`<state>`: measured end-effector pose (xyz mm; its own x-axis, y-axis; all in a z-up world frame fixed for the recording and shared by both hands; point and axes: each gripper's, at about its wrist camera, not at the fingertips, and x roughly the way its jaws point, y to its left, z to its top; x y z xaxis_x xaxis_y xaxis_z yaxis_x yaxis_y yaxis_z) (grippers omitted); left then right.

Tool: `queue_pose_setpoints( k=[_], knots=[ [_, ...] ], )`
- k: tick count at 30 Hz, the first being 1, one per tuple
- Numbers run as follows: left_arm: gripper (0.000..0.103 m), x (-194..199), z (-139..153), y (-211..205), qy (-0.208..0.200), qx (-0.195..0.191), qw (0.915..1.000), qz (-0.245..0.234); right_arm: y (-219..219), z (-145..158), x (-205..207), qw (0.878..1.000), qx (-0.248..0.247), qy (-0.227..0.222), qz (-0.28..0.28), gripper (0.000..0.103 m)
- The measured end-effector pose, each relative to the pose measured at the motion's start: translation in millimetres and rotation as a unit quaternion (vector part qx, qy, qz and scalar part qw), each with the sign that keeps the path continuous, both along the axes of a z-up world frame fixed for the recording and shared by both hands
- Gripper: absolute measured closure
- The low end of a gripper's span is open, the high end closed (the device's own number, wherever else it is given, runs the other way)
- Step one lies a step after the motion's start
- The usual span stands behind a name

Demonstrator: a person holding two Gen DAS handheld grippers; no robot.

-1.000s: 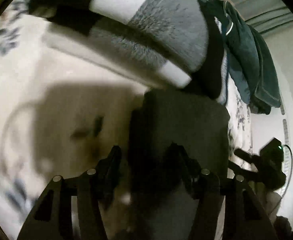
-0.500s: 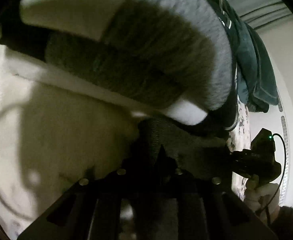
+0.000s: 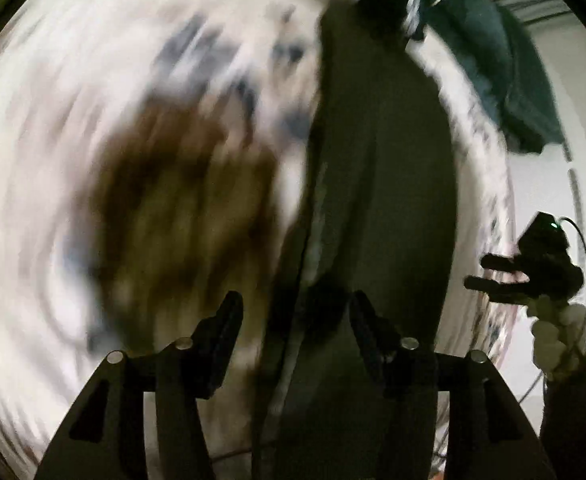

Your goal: Fold small clothes

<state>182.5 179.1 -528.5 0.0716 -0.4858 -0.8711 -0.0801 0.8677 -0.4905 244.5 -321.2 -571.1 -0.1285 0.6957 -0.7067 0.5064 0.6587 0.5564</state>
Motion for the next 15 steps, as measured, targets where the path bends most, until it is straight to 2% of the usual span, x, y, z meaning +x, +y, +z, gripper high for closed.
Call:
queue_pose_setpoints(
  k=[2,4,7,9,12,15],
  knots=[
    [0.05,-40.5,-10.0,-2.9,0.031,0.003,0.9994,0.016,15.4,-9.0,-53.7,0.999,0.003,0.032,0.019,0.046],
    [0.05,-69.8,-18.3,-6.8,0.049,0.031,0.998,0.025,26.8,-20.5,-98.2,0.998,0.011,0.049,0.021,0.046],
    [0.05,-100.7,-21.6,3.1,0.053,0.137,0.9883,0.04,47.0,-35.0,-151.4,0.997,-0.002,0.069,0.022,0.046],
    [0.051,-114.3,-18.2,20.9,0.063,0.162,0.9821,0.073,55.9,-39.4,-171.0,0.997,-0.001,0.075,0.007,0.046],
    [0.051,-120.8,-2.5,36.3,0.058,0.124,0.9836,0.118,73.5,-42.5,-177.2,0.998,0.005,0.062,-0.006,0.046],
    [0.05,-99.6,16.5,14.2,0.019,0.095,0.9896,0.106,87.4,-45.7,-171.1,0.999,-0.003,0.048,-0.012,0.046]
  ],
)
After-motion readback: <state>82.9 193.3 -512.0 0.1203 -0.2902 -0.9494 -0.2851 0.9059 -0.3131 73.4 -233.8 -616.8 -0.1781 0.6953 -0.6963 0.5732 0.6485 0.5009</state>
